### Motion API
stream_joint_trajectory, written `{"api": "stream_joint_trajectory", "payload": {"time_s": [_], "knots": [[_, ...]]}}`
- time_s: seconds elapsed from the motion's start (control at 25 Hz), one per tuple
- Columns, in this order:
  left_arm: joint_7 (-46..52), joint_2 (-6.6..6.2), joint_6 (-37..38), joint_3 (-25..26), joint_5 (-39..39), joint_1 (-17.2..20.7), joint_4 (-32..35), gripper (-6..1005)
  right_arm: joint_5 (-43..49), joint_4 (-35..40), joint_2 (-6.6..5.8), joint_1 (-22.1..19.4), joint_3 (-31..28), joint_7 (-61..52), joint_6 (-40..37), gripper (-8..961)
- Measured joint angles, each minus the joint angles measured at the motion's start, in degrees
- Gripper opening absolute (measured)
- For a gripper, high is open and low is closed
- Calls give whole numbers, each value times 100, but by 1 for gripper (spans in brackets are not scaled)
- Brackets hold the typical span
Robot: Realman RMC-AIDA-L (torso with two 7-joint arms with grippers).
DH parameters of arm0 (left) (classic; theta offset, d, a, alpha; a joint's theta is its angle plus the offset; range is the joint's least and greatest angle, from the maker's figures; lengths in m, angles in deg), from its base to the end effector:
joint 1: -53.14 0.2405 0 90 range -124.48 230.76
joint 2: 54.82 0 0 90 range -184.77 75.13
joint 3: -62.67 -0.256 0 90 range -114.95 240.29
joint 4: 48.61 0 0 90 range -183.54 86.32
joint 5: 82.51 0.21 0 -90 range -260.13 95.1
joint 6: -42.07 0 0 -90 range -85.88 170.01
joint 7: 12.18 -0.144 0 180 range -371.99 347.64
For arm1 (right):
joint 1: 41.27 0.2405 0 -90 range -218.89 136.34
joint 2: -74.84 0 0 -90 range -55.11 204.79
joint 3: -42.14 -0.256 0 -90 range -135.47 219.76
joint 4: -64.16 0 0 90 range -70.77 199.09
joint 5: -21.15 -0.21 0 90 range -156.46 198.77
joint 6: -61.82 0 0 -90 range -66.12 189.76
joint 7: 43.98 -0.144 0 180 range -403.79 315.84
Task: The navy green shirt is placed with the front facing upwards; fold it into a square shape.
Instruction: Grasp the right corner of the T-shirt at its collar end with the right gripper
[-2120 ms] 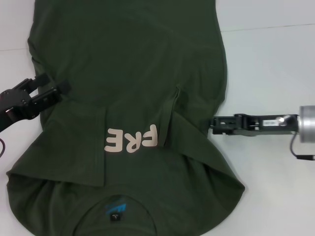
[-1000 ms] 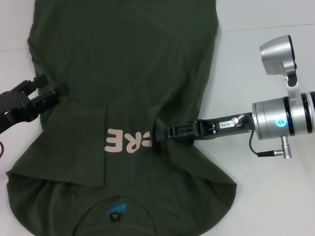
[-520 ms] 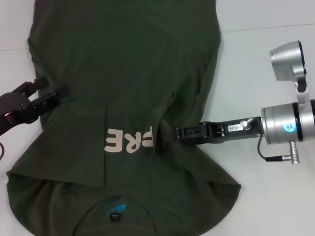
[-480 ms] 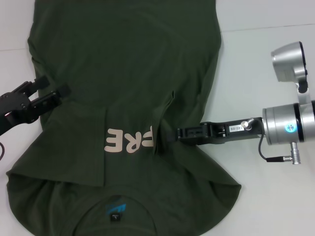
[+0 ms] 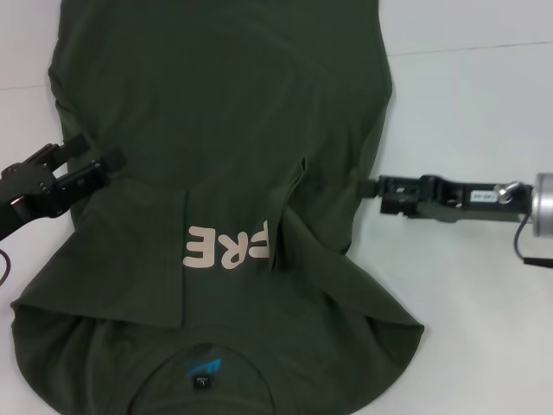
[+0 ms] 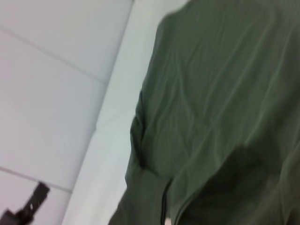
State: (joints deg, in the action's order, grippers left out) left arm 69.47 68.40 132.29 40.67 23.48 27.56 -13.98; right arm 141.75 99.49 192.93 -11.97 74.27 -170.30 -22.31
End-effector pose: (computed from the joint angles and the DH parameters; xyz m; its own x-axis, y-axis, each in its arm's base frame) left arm -0.2848 0.3145 0.0171 0.4498 0.3551 0.8195 0.7298 -0.6751 -0.1080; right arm 0.2986 0.3303 0.0086 0.0975 -0.8611 -0.4990 -0.9541 -0.2236 0.1994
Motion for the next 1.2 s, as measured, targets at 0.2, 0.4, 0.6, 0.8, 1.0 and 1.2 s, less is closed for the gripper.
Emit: {"api": "stream_joint_trajectory", "payload": {"time_s": [0.2,0.4,0.6,0.8,1.0,1.2], "knots": [[0,0,-14,3,0,-9,-1,903,-180,12,-51,68,-231,56,21,948],[0,0,-8,1,0,-30,-9,903,-325,-24,-23,288,-221,81,473,948],[0,0,-43,-5,0,-35,-15,903,-344,-85,114,534,-107,58,862,948],[0,-8,-21,-2,0,-42,-61,903,-342,-566,129,844,80,-3,1418,948],[0,-9,-17,-9,0,-43,-69,903,-349,-747,139,930,277,-71,1770,948],[-34,-9,-14,-8,0,-40,-70,903,-356,-838,142,944,281,-112,1892,948]]}}
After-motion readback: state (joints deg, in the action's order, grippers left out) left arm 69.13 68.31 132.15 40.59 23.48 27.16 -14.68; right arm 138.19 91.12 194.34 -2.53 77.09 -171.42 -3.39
